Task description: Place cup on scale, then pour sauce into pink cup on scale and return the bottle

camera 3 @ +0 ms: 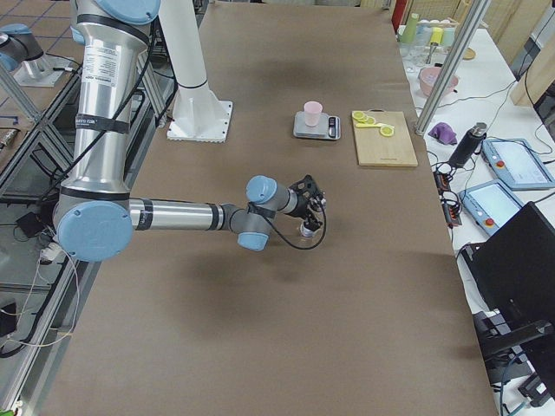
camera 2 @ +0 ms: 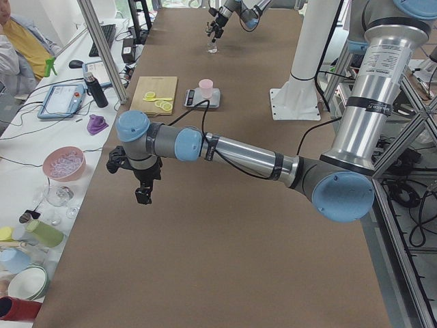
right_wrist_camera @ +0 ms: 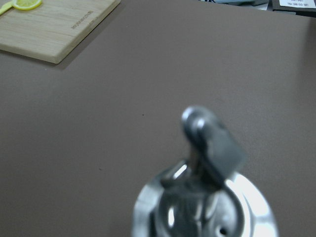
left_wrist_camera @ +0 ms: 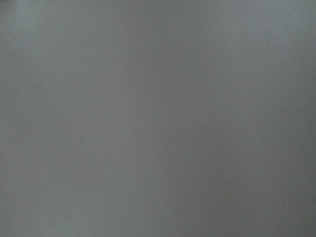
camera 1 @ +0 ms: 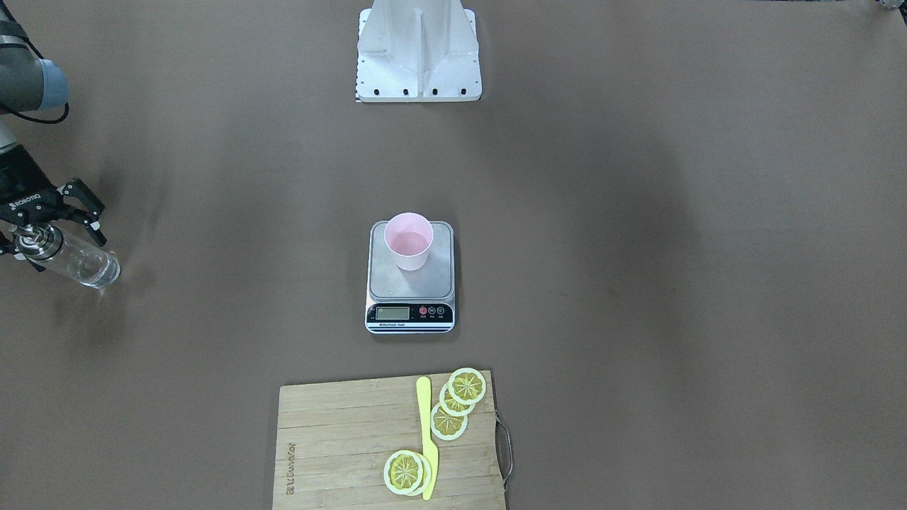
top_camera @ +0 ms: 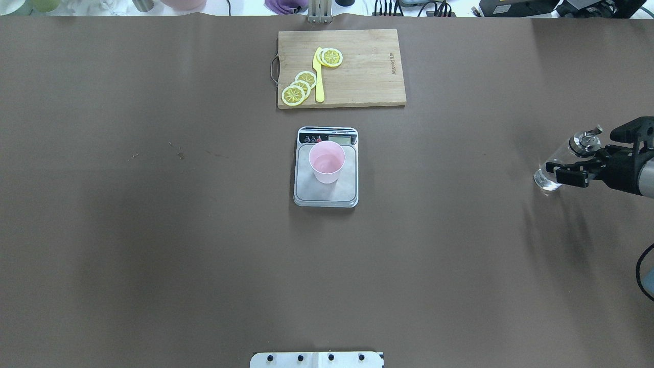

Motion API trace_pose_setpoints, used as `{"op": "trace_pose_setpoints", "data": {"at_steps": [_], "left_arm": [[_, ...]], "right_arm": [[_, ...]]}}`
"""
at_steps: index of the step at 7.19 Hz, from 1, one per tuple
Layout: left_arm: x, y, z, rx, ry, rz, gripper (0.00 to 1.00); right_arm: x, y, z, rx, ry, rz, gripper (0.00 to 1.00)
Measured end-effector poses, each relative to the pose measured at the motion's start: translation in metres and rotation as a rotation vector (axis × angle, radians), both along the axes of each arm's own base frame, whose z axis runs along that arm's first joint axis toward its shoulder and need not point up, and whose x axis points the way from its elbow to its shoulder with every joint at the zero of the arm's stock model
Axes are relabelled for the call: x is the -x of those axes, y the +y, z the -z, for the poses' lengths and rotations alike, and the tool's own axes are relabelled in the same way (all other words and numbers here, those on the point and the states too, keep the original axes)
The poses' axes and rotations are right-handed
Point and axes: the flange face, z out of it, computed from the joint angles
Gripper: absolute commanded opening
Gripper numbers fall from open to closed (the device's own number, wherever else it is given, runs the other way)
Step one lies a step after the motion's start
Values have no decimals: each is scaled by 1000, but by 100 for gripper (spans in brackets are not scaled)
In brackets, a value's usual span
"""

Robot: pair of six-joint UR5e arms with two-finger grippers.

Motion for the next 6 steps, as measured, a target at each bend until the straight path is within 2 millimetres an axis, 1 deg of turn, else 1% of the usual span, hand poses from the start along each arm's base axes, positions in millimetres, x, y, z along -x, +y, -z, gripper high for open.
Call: {"op": "trace_pose_setpoints", "data": {"at_steps": [2, 3, 4, 5, 6], "left_arm": [[0, 1, 0, 1, 0, 0, 98], [0, 1, 0, 2, 1, 0, 98], [0, 1, 0, 2, 1, 0, 98], [0, 1, -1, 3, 1, 1, 98], [0, 2, -1, 4, 1, 1, 98]], "right_arm": [[-26, 32, 1, 15, 4, 13, 100], [-39, 49, -3, 25, 7, 27, 100], [-54, 66, -12, 32, 0, 47, 100], [-76, 78, -25, 55, -14, 62, 100], [-106, 79, -45, 107, -29, 56, 100]]}}
